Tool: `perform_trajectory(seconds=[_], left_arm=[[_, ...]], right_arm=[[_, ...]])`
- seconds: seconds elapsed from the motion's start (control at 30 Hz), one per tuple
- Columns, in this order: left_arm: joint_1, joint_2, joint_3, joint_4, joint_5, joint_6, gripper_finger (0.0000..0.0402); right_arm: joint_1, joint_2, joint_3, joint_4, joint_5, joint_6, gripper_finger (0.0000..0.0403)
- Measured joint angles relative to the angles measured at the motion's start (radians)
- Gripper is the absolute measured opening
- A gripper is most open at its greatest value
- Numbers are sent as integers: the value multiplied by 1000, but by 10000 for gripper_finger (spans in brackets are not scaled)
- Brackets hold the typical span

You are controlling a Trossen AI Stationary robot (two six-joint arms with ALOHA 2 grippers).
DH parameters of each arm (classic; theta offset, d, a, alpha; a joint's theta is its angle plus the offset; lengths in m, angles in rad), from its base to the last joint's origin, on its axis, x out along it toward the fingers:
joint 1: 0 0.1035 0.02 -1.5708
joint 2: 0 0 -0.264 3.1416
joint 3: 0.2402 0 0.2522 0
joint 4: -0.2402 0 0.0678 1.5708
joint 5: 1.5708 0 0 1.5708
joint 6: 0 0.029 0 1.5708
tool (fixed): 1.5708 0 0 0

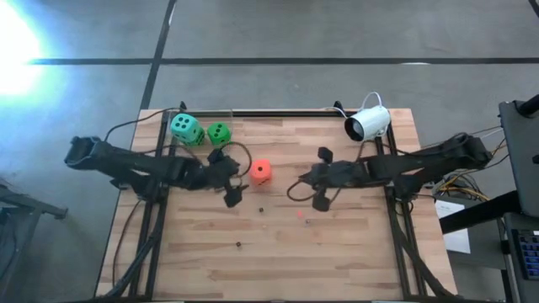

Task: Pick & Place Dice
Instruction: Put the large orange die into the transparent bin

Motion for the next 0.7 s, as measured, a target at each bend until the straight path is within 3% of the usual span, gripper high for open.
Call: perform_trajectory(seconds=[0.2,0.33,0.47,0.7], left_arm=[[150,87,26,6,139,170,399],[174,166,79,11,162,315,399],[190,243,132,5,272,411,399],[245,368,219,-23,316,361,399]], right_arm=[[0,-72,-58,29,-4,4,27],[0,-85,-90,29,-5,6,27],[0,-80,-111,47,-5,7,27],[0,-70,-117,71,-6,3,27]])
